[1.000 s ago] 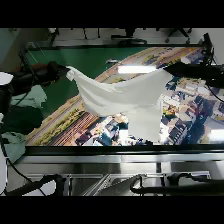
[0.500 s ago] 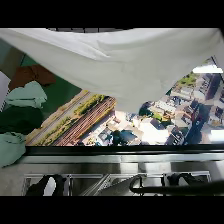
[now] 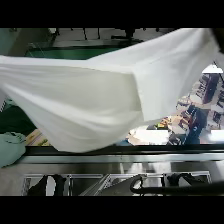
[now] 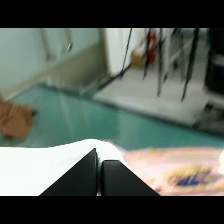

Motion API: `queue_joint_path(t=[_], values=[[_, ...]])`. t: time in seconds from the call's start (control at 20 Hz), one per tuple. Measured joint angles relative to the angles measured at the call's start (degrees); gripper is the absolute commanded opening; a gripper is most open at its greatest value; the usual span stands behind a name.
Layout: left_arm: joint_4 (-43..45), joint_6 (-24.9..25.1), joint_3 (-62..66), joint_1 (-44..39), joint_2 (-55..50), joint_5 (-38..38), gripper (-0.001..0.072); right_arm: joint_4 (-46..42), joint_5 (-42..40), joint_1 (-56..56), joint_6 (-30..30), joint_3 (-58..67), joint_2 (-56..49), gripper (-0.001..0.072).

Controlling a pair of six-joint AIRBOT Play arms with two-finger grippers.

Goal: Fold the shirts.

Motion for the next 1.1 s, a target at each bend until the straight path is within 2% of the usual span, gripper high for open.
queue_joint_path(t=[0.1, 0.25, 0.35, 0.45, 0.5, 0.55, 0.6, 0.75, 0.8, 0.85, 1.0, 1.1], values=[[2.3, 1.2, -8.9, -7.6, -4.2, 4.2, 0.0015, 0.6, 1.4, 1.7, 0.0, -1.7, -7.9, 0.0024], [7.7, 2.1, -19.2, -18.9, -14.8, 15.8, 0.0016, 1.1, 0.8, 4.8, -0.7, -3.4, -21.2, 0.0024], [9.4, 2.3, -20.9, -23.8, -24.7, 22.4, 0.0017, 1.2, -1.2, 6.3, -1.1, -3.9, -28.9, 0.0025], [10.4, 2.6, -18.0, -26.2, -34.7, 24.4, 0.002, 1.7, -3.4, 7.0, -1.3, -4.1, -34.9, 0.004], [10.8, 2.7, -15.1, -26.9, -39.5, 24.2, 0.0129, 2.1, -4.3, 7.2, -1.6, -4.1, -36.7, 0.0148], [11.1, 2.7, -11.6, -27.4, -43.9, 23.1, 0.0499, 2.2, -5.1, 7.3, -1.7, -4.1, -37.9, 0.028], [11.3, 2.7, -8.3, -27.6, -47.2, 21.7, 0.067, 2.3, -5.9, 7.3, -1.7, -4.0, -38.7, 0.0305], [11.7, 2.9, 2.4, -26.8, -53.9, 14.5, 0.067, 2.3, -5.9, 5.5, -1.9, -3.8, -37.8, 0.031], [11.8, 3.0, 5.4, -25.9, -54.9, 11.5, 0.067, 1.8, -5.1, 4.1, -1.6, -3.7, -36.7, 0.0368], [12.3, 3.3, 7.6, -24.9, -55.2, 8.7, 0.067, 0.7, -3.5, 2.3, -0.4, -3.7, -35.3, 0.046], [15.8, 4.3, 10.5, -19.9, -54.2, -1.5, 0.067, -6.3, 2.2, -4.0, 5.0, -4.7, -30.7, 0.0464], [17.5, 5.9, 7.1, -16.3, -52.1, -6.4, 0.067, -11.1, 5.5, -7.8, 7.6, -7.7, -27.8, 0.0467]])
